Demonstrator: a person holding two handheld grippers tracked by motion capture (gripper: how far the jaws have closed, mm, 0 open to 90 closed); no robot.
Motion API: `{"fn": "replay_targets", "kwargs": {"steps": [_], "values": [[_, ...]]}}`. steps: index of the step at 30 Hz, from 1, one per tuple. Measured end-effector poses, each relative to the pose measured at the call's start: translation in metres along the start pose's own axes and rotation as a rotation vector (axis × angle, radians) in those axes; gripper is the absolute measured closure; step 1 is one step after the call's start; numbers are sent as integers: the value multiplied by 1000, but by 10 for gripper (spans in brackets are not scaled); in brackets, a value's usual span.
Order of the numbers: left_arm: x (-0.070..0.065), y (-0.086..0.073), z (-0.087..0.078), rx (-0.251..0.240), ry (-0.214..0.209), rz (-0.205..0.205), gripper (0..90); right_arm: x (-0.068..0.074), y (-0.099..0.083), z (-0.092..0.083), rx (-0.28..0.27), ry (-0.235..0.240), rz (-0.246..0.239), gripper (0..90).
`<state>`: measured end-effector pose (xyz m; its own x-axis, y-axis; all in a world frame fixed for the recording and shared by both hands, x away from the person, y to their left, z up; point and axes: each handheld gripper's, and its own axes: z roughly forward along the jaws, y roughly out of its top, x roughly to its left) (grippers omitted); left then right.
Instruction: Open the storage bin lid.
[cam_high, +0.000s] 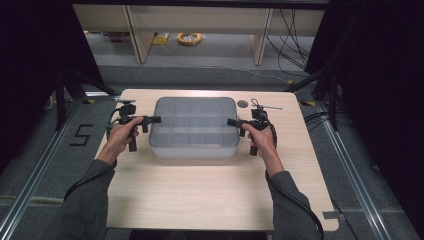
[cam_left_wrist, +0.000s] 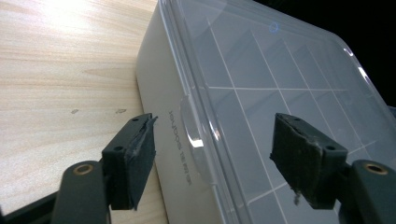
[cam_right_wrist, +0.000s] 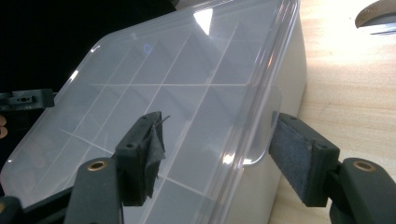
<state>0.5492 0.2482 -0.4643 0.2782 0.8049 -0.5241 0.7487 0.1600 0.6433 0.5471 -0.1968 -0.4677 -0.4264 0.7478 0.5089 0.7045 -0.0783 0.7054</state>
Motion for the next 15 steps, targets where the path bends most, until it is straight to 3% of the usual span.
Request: {"fn": "replay_targets", "kwargs": {"steps": [1,2,3,5,8,9,13,14,15], "values": [[0,0,0,0,0,0,313,0,0,0,0,0,0,368],[0,0,1,7,-2,2,326,4,0,0,14,6,54,380],[0,0,1,7,-2,2,335,1,0,1,3,0,10,380],[-3,0,3,4,-9,5,370,1,0,2,0,-9,-2,385],[-5,0,4,4,-23,7,401,3,1,2,7,-10,18,398],[-9,-1,5,-6,6,31,413,3,1,1,8,-9,15,404],[-10,-2,4,-13,22,25,442,1,1,2,5,-27,-8,436],[-9,-2,3,-16,21,15,460,6,0,0,19,-30,45,460],[-10,-2,3,-20,23,14,465,4,0,1,7,-43,6,462]]}}
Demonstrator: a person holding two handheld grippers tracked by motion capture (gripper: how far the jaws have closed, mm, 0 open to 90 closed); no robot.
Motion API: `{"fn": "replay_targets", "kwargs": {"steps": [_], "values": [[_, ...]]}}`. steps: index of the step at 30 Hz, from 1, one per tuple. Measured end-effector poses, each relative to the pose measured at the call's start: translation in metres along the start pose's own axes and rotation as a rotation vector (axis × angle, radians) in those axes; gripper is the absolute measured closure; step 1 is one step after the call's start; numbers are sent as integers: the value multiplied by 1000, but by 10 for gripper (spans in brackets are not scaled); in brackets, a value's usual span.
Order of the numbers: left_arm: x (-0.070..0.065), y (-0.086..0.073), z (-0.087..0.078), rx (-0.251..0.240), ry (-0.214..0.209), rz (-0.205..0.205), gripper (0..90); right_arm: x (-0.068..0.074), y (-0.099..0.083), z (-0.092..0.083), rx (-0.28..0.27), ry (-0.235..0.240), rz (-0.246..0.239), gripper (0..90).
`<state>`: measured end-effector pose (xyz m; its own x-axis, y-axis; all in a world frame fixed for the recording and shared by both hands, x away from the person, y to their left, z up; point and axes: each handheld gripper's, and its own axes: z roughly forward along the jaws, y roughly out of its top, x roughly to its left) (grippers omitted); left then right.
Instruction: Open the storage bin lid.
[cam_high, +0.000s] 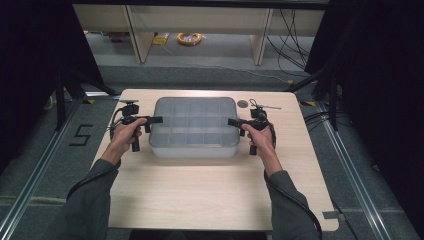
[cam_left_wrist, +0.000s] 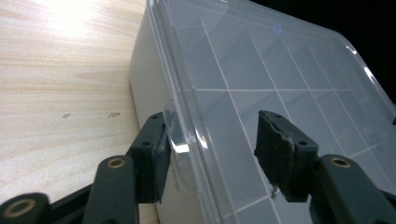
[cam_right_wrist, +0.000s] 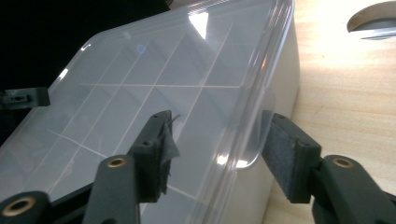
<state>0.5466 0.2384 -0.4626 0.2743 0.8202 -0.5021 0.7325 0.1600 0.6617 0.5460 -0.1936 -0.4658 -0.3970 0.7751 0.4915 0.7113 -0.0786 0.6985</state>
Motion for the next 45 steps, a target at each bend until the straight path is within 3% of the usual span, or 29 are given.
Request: {"fn": "replay_targets", "kwargs": {"steps": [2,5,8,10,11,13,14,15,16,18,20,21,22,24,26,27,30,32,33,34,40,41,43,45], "values": [[-1,0,0,-1,3,-2,468,-2,0,1,-10,2,-25,466],[-2,-1,-2,-18,5,-12,488,5,2,-3,-7,-4,19,487],[-3,-1,-7,-63,6,-35,518,4,5,-6,-22,-3,10,522],[-3,0,-7,-71,5,-25,526,3,6,-8,-29,-1,-10,534],[-6,-1,-9,-77,20,-38,526,5,5,-9,-30,-11,12,544],[-7,-2,-11,-91,22,-57,528,2,6,-11,-52,-7,-19,578],[-7,-2,-12,-102,16,-67,530,5,5,-14,-63,9,23,601],[-7,-1,-14,-117,7,-79,536,2,6,-15,-99,27,5,618],[-8,-1,-16,-132,-12,-99,550,8,6,-19,-91,55,81,627],[-9,0,-20,-139,-21,-104,571,9,8,-21,-105,48,53,630],[-17,3,-28,-166,-6,-85,572,14,11,-28,-110,44,51,648],[-19,5,-31,-173,-9,-80,578,14,13,-30,-130,35,2,654],[-22,6,-33,-181,-8,-74,582,17,14,-32,-132,32,20,658],[-27,8,-37,-185,-4,-65,581,19,16,-36,-146,29,-1,668],[-31,8,-40,-189,-10,-63,573,23,17,-41,-145,35,35,683],[-32,9,-41,-188,-10,-58,571,22,17,-42,-157,30,11,686],[-36,10,-44,-200,-4,-54,571,25,18,-47,-161,54,37,690],[-38,11,-47,-201,-7,-53,572,25,19,-50,-179,56,8,690],[-39,11,-48,-207,-12,-53,573,27,20,-52,-175,62,25,690],[-40,11,-50,-210,-12,-47,574,26,21,-53,-186,57,-5,690],[-52,12,-65,-229,-11,-7,579,34,23,-64,-191,77,21,693],[-53,11,-67,-234,-15,0,579,34,23,-66,-200,71,-5,693],[-55,10,-71,-239,-14,9,580,39,21,-70,-190,86,28,692],[-57,8,-75,-241,-14,15,580,40,20,-72,-197,81,14,692]]}}
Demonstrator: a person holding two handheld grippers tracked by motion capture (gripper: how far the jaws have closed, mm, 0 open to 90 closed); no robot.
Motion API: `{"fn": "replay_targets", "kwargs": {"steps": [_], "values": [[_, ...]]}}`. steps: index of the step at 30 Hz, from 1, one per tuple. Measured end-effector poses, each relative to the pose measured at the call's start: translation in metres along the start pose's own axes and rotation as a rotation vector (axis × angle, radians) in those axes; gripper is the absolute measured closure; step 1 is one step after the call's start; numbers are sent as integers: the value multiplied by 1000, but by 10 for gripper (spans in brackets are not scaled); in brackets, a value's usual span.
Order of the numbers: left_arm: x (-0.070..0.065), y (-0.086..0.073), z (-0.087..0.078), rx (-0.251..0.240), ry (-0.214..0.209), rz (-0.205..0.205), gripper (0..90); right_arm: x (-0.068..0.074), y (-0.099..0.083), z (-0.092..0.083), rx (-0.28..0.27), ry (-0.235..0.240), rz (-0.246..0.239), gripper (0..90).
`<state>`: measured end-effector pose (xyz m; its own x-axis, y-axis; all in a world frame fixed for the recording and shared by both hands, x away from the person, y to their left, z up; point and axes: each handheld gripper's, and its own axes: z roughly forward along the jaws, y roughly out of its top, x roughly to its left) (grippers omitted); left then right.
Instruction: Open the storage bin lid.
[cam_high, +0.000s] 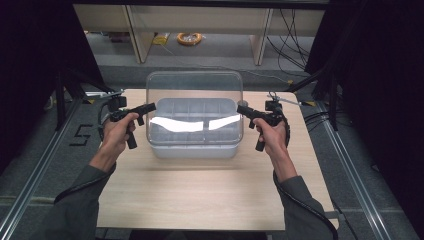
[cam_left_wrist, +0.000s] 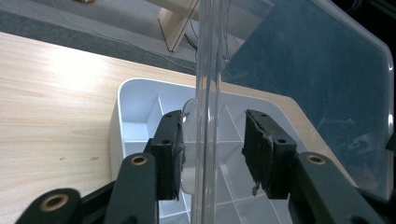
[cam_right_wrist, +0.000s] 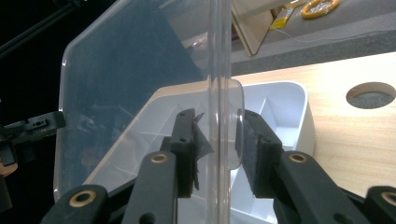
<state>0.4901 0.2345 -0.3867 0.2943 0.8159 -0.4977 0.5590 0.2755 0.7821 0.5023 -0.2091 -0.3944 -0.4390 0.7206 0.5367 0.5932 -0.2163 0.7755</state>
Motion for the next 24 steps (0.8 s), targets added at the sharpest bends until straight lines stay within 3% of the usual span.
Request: {"fn": "replay_targets", "kwargs": {"steps": [7,9,10,12,14,19,20,24], "values": [[-2,-9,-14,-6,-5,15,581,7,-8,-9,-3,6,-36,692],[-4,-12,-17,-12,-10,19,582,10,-11,-12,1,8,-23,693],[-5,-13,-19,-8,-3,25,582,9,-13,-13,-8,4,-50,692],[-6,-17,-23,-6,-11,35,582,12,-17,-17,-5,5,-34,692],[-6,-21,-26,0,-16,35,582,10,-20,-20,-16,-1,-75,692],[-7,-34,-34,8,-16,47,579,18,-29,-27,-14,0,-63,692],[-7,-36,-36,7,-17,46,579,17,-31,-28,-22,6,-98,692],[-7,-44,-43,3,-18,55,580,18,-40,-32,-14,5,-92,692]]}}
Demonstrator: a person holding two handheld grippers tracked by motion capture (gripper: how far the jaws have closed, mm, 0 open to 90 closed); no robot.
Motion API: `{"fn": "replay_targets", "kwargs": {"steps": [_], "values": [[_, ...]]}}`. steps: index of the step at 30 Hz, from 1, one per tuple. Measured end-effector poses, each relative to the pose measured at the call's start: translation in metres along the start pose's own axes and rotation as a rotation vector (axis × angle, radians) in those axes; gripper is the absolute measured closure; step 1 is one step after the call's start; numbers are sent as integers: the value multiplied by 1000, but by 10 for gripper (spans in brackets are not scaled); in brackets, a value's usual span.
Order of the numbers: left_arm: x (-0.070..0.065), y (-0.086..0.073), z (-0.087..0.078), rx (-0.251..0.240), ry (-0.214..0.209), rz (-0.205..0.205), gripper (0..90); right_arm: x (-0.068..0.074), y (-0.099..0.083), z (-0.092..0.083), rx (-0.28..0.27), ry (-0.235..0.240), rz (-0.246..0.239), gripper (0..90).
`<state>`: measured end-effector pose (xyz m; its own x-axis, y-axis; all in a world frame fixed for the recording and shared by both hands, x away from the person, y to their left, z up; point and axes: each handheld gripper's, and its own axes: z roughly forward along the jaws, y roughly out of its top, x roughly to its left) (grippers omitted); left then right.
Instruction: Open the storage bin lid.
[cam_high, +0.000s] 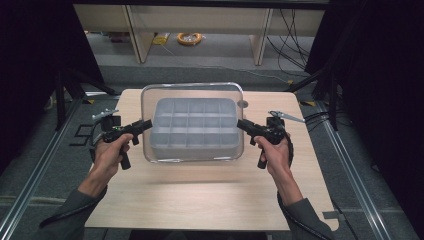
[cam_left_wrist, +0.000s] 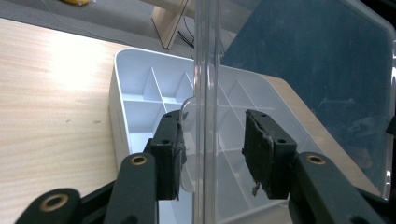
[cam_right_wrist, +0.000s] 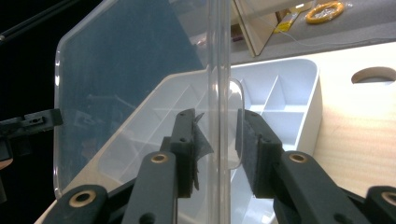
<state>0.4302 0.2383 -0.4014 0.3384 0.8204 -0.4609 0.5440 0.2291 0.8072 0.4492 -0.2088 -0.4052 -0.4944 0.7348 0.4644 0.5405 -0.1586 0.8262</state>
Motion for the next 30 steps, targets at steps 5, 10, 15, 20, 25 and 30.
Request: {"fn": "replay_targets", "kwargs": {"steps": [5,10,15,20,25,30], "values": [[-1,-10,-7,-1,-1,11,580,5,-11,-6,5,7,-3,692],[-2,-18,-11,1,-4,22,581,3,-20,-9,0,7,-4,692],[-2,-24,-12,11,-4,23,582,4,-27,-13,18,-1,7,692],[-2,-30,-14,17,-4,26,580,4,-33,-15,13,7,-2,692],[-1,-37,-18,21,-7,31,579,7,-40,-19,18,9,-8,693],[-1,-47,-22,27,-15,33,580,9,-50,-25,35,3,3,693]]}}
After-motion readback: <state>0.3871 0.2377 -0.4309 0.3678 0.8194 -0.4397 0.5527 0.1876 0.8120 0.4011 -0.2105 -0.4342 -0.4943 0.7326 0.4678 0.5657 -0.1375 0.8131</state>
